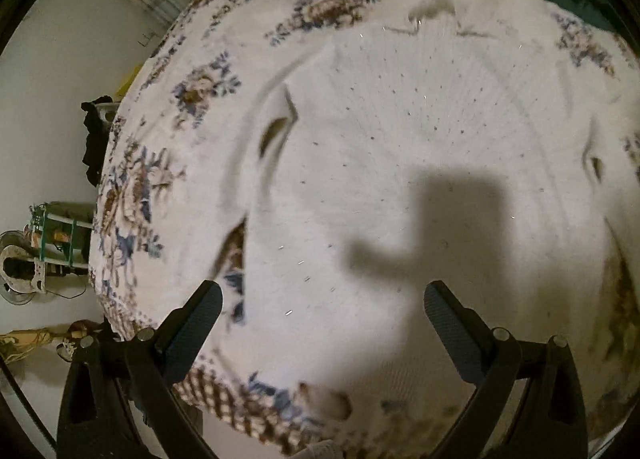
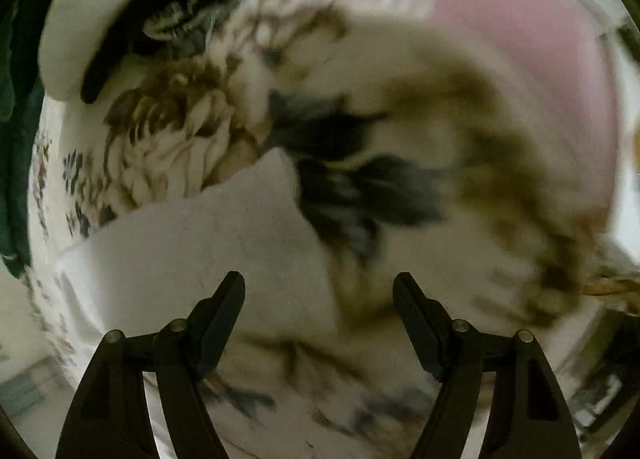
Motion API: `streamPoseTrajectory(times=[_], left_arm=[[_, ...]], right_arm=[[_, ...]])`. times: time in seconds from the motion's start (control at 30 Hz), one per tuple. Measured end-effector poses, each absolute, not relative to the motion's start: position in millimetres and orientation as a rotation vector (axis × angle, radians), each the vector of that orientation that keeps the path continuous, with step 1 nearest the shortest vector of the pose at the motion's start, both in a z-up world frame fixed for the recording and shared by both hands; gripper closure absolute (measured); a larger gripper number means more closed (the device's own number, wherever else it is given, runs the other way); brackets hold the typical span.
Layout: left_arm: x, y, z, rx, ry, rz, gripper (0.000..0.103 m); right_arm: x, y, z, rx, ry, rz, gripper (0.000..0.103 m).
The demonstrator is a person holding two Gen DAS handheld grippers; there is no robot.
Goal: Fold small clothes
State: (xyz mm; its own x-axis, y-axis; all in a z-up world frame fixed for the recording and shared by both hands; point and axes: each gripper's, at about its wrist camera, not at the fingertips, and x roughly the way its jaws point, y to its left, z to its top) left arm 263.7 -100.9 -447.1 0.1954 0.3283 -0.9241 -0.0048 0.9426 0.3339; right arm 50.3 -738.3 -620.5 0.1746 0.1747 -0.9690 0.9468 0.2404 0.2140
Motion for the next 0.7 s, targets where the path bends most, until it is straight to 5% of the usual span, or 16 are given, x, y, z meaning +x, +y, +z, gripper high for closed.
streamPoseTrajectory(times=[0.1,0.2,0.7], left_arm=[[273,-110,-470,0.292,1.362,0.225,0.000],[281,-120,-490,0.302,1.375,0.203,0.000],[297,-120,-532,0.185,1.361,0.067,0.000]], right_arm=[[72,-729,-626,1.094,1.251,-0.762,0.030],[82,-728,-618,0.952,1.288,-0.712,0.093],[190,-788,-500,0.716,1.089,-0.766,0.094]])
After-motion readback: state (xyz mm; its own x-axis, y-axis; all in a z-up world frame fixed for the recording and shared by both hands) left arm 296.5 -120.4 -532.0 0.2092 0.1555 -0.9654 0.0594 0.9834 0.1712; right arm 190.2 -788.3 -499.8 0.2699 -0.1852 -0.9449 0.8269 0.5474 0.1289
